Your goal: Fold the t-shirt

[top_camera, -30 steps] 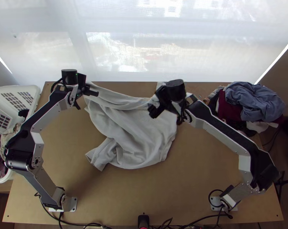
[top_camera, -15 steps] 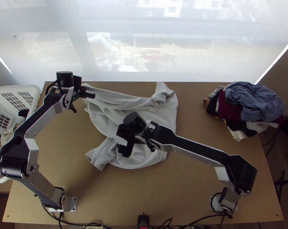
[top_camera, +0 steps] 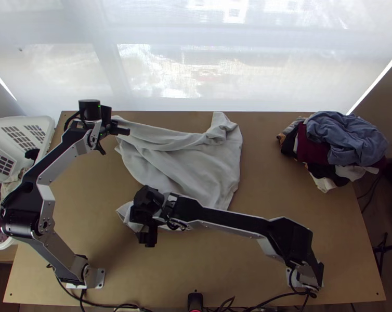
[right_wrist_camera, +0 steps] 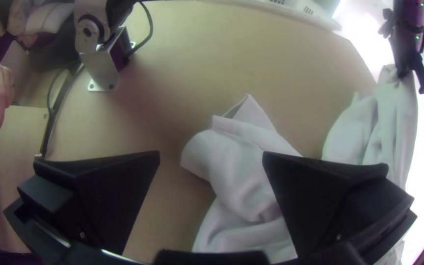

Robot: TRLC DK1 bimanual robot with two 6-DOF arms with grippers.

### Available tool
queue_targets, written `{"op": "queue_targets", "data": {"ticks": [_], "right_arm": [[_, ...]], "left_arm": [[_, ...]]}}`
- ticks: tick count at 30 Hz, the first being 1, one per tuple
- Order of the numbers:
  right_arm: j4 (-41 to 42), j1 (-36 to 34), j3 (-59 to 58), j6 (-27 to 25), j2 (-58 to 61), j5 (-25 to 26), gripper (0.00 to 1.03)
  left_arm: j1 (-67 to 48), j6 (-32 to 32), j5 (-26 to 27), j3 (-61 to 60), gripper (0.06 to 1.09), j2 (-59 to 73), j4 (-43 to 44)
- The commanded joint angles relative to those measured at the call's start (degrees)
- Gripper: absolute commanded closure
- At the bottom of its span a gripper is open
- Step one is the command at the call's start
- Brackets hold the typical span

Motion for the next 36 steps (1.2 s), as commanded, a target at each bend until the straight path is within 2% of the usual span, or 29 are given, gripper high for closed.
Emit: {"op": "queue_targets", "data": {"ticks": [1,5,8,15,21,27,36], "right_arm": [[0.1,2.3,4.3,0.3,5.9,-0.7,0.07],[0.1,1.8,6.5,0.3,9.7,-0.7,0.14],[0.0,0.9,7.6,0.2,11.8,-0.6,0.29],[0.0,-1.9,6.8,1.8,10.1,0.4,0.99],[-0.1,-3.4,0.8,3.6,2.9,1.7,1.00],[-1.2,-5.0,-11.3,5.7,-9.3,2.8,1.00],[-8.8,-12.8,-30.0,3.2,-31.3,3.2,1.00]], "left_arm": [[0.9,0.1,0.8,0.0,1.05,0.7,0.5],[1.5,0.1,0.9,0.0,1.05,0.7,0.4],[2.0,0.1,1.1,-0.2,1.05,0.4,0.2],[2.4,-0.1,2.1,-2.1,1.05,-2.0,-0.2],[2.5,0.0,2.2,-3.3,1.05,-5.1,-1.5],[3.7,0.6,2.1,-3.1,1.05,-7.8,-3.0],[3.5,1.0,2.1,-2.8,1.05,-10.4,-4.4]]}}
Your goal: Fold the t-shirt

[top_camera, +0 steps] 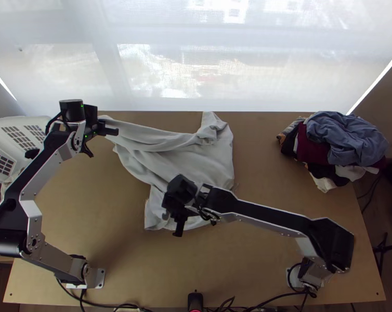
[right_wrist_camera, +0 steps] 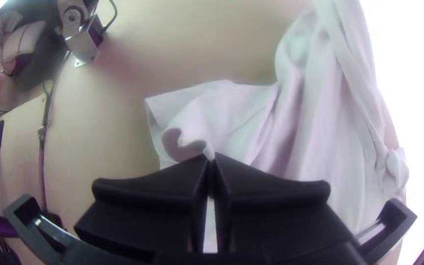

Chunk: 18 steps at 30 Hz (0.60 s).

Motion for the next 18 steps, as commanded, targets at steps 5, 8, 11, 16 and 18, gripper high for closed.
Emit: {"op": "queue_targets", "data": {"ticks": [5,8,11,16,18], "right_arm": [[-11.9,-10.8,-16.6,-5.1,-27.6,1.5,1.00],[-16.3,-13.9,-17.4,-6.2,-33.7,1.9,1.00],[-19.3,-17.1,-17.2,-7.1,-38.6,2.4,1.00],[-23.2,-22.3,-14.0,-8.9,-43.8,3.4,1.00],[-24.6,-24.2,-12.6,-9.8,-45.2,3.4,1.00]], "left_arm": [[-0.8,-0.1,-0.4,0.0,1.05,-2.6,-1.9],[-1.6,-0.5,-0.6,-0.1,1.05,-3.4,-2.6],[-2.7,-0.9,-0.7,-0.2,1.05,-4.5,-3.6],[-5.2,-0.9,-0.8,0.1,1.05,-6.9,-5.6],[-6.1,-0.9,-0.8,0.5,1.05,-7.4,-6.6]]}}
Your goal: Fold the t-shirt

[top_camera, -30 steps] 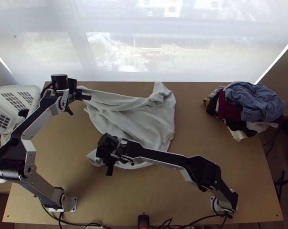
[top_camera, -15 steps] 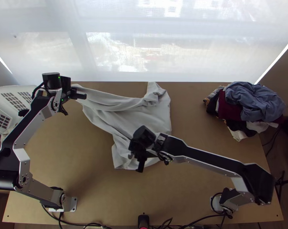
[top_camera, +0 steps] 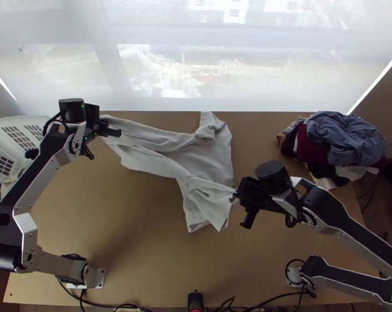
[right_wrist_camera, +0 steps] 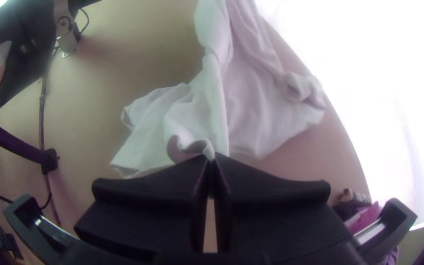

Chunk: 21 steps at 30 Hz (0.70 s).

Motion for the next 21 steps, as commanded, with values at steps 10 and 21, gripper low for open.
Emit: {"op": "queue_targets", "data": {"ticks": [10,21], "right_arm": [[-10.2,-11.0,10.8,-8.3,-10.0,2.4,1.00],[-8.6,-14.2,10.3,-6.8,-9.6,7.2,1.00]], "left_arm": [[-5.9,-0.2,0.0,1.3,1.05,-1.6,-4.8],[-7.3,-0.1,-0.1,9.8,1.05,14.5,3.4]]}}
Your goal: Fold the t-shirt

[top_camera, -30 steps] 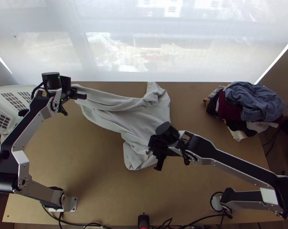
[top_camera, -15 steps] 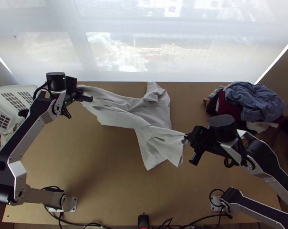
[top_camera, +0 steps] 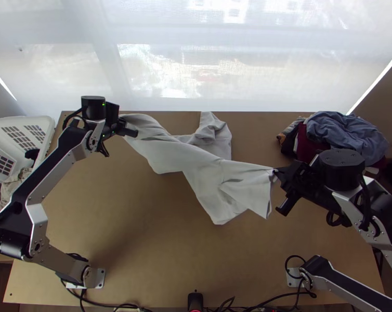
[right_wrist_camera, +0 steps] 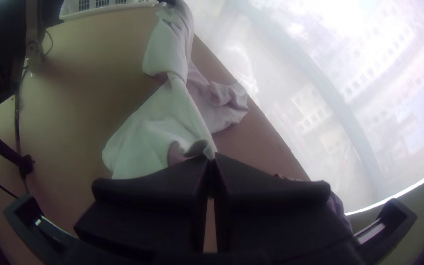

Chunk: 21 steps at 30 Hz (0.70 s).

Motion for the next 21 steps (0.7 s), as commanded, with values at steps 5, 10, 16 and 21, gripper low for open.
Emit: {"op": "queue_targets", "data": {"ticks": [5,10,16,21], "right_arm": [[0.6,-1.2,-2.5,3.4,0.0,5.1,1.00],[0.9,-0.7,-4.0,5.5,0.5,6.3,1.00],[1.5,-1.3,-6.2,5.3,1.0,6.6,1.00],[3.0,-1.3,-8.0,5.2,1.8,6.5,1.00]], "left_arm": [[-2.7,-0.7,-4.3,15.4,1.05,20.1,10.4],[-4.3,-3.7,-5.8,22.8,1.04,27.6,10.9],[-9.2,-2.3,-5.7,24.8,0.33,29.9,7.6],[-12.3,-1.4,-5.6,26.7,0.12,27.4,-5.9]]}}
